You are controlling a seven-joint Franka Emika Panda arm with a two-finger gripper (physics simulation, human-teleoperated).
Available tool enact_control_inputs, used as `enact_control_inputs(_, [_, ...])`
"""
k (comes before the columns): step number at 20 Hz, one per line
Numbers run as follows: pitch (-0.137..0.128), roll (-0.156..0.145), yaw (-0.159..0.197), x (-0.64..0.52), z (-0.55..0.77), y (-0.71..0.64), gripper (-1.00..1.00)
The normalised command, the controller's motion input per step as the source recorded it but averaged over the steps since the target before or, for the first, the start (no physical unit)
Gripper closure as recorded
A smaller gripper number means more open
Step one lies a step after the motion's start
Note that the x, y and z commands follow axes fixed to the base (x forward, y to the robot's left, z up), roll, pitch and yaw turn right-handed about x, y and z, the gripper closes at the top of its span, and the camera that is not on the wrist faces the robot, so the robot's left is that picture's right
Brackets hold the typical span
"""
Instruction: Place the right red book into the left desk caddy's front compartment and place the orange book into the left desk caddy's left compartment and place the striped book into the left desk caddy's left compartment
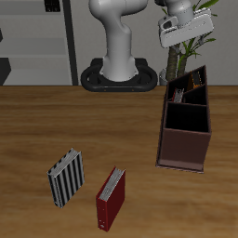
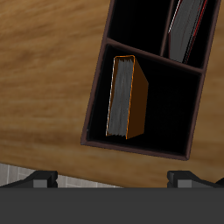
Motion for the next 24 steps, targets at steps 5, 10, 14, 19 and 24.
enact_control_inputs(5, [-0.025,-0.068,0.001,0.10,0.14,-0.26,-1.00])
enact_control_inputs(10, [-0.005,-0.130,0.026,0.26,0.20,-0.61,-1.00])
enact_control_inputs(14, [0.010,-0.106,0.010,0.21,0.17,-0.63,-1.00])
enact_control_inputs(19, [0.021,-0.095,0.028,0.31,0.16,-0.68,-1.00])
enact_control_inputs(24, [0.008,-0.071,0.010,0.42,0.22,-0.67,-1.00])
